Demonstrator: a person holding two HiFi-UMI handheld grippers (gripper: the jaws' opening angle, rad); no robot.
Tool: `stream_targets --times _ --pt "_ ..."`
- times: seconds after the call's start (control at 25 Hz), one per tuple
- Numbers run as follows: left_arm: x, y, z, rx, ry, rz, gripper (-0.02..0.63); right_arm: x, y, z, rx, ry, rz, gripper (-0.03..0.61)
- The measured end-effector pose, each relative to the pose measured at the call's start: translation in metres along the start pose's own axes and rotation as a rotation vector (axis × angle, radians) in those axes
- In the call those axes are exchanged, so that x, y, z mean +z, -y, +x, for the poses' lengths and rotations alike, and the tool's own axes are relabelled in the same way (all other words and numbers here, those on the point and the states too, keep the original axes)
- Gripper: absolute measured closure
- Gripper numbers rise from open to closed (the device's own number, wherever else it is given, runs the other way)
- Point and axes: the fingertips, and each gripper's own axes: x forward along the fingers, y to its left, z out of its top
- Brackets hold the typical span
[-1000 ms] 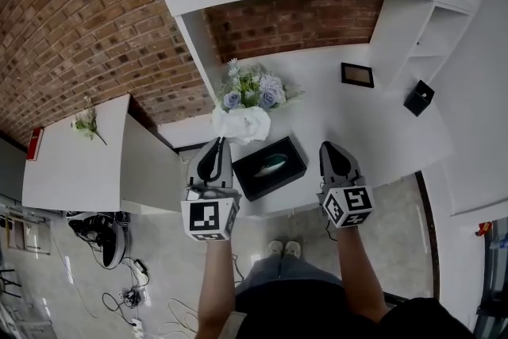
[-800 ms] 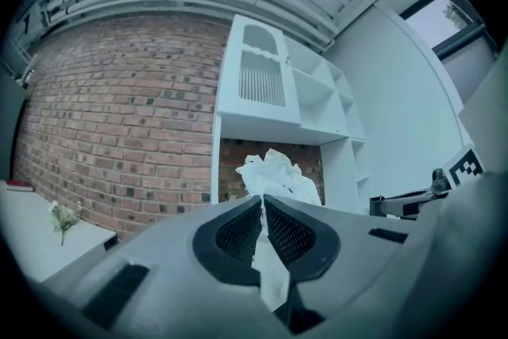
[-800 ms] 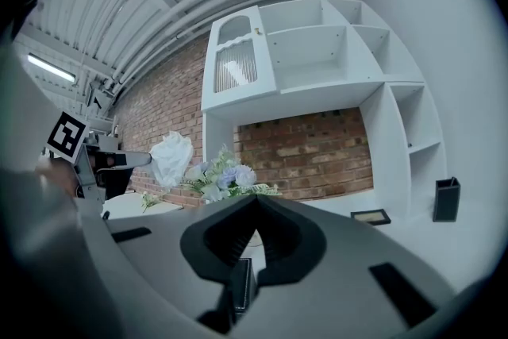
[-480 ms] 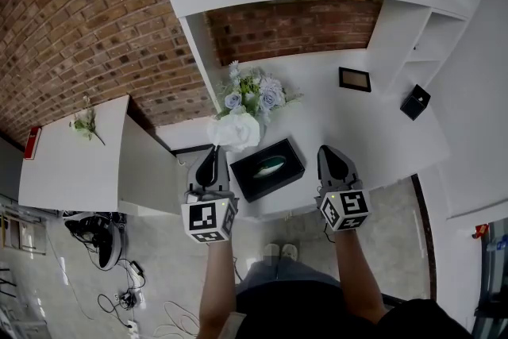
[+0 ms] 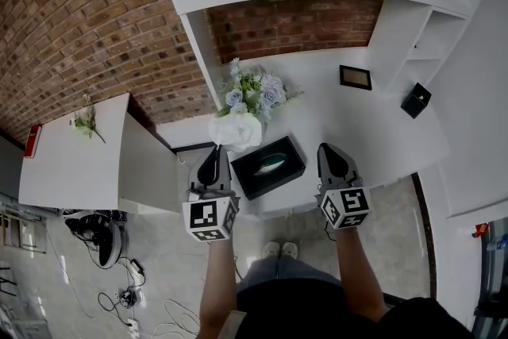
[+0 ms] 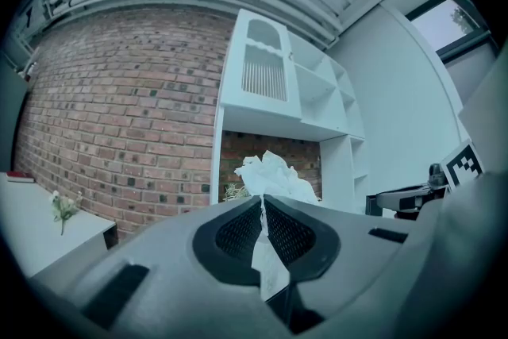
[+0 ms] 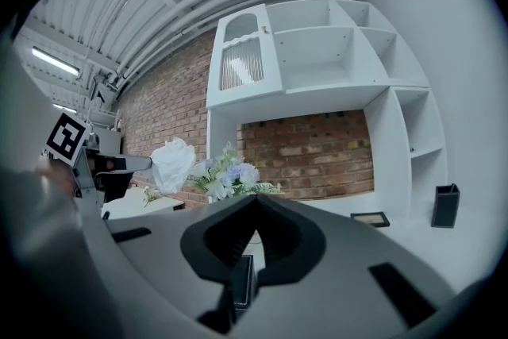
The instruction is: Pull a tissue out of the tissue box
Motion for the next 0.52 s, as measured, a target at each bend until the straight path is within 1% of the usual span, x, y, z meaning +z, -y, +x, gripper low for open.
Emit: stream_targets --times 0.52 --pt "-0.0045 -0.0038 -0.0039 0.006 -0.027 -0.005 0.598 -0.0005 -0.0074 0.0007 0.014 -0.005 0.005 0.581"
